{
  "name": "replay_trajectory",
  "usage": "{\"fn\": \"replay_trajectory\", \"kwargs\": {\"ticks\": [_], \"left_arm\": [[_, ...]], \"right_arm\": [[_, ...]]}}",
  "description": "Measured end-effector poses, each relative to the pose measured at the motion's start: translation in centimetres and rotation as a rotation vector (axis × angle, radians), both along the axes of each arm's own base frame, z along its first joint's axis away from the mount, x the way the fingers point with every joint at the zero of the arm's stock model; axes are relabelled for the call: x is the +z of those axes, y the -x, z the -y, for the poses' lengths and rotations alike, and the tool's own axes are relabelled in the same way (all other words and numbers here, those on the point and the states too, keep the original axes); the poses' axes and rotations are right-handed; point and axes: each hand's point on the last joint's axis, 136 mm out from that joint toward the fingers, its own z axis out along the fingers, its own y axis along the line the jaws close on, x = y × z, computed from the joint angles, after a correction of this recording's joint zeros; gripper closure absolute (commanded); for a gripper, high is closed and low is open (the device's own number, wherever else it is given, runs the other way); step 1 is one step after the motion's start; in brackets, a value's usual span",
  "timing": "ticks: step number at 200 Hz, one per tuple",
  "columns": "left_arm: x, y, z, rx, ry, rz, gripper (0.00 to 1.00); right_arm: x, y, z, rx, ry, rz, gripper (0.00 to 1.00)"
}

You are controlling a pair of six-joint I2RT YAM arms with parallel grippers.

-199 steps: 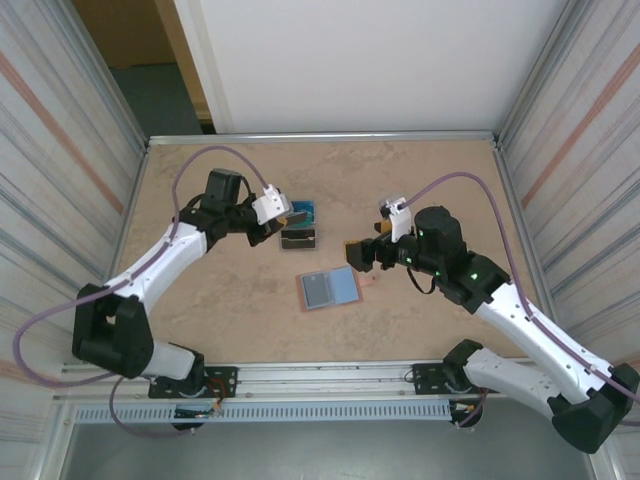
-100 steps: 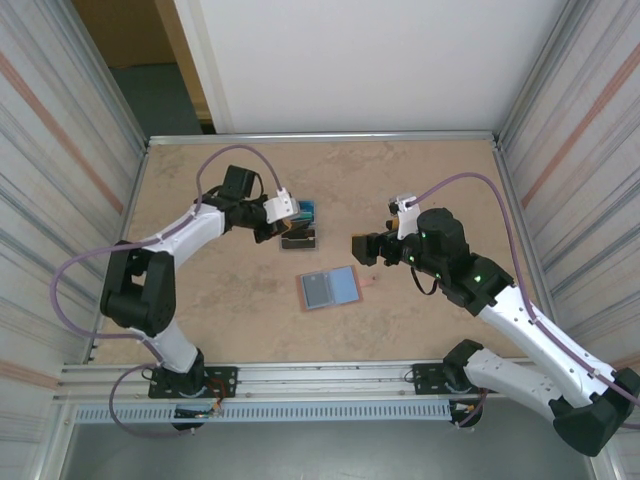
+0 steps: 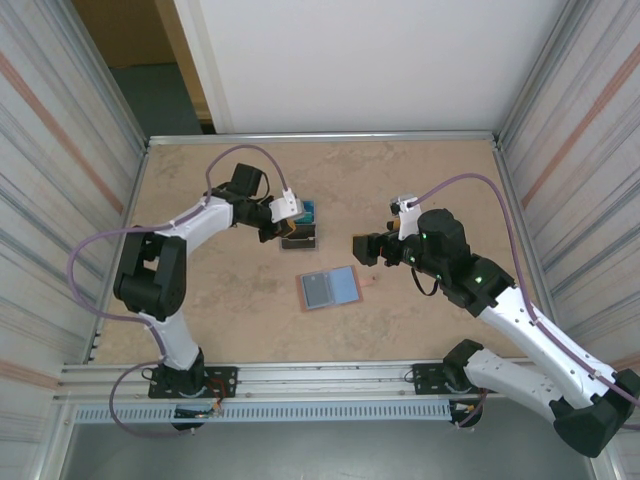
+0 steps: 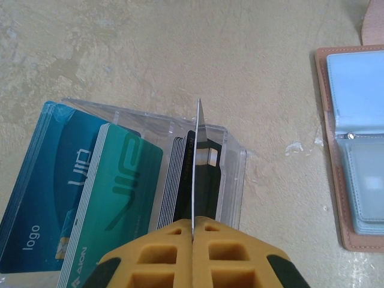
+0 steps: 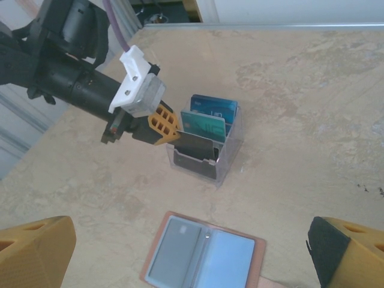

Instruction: Take the credit cards out of the card holder

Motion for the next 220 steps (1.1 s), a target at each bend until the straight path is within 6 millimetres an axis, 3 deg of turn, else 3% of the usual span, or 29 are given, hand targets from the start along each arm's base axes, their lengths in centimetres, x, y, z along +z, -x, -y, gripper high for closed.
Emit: {"fn": "replay_trajectory", "kwargs": {"ticks": [113,148,193,220], "left_arm": [[-1.4,0.6,2.0,-0.006,-0.008,-0.044,1.00],[-1.4,0.5,2.4,0.009,-0.007,-0.048,0.80],[-1.5,0.0,2.1,0.047,-0.026,-0.040,0.77],[-0.3,-0.4,1.7,0.070,-0.040,-0.001,0.77]], "right_arm": [[0.0,0.0,0.0,0.000,0.000,0.000,0.01],[-0.1,0.0,0.0,-0.001,0.000,-0.001,0.01],[-0.3,0.0,0.0,-0.002,0.002,-0.008,0.01],[-0.3,-0.2,0.3,-0.022,-0.004,-0.013,0.01]]}}
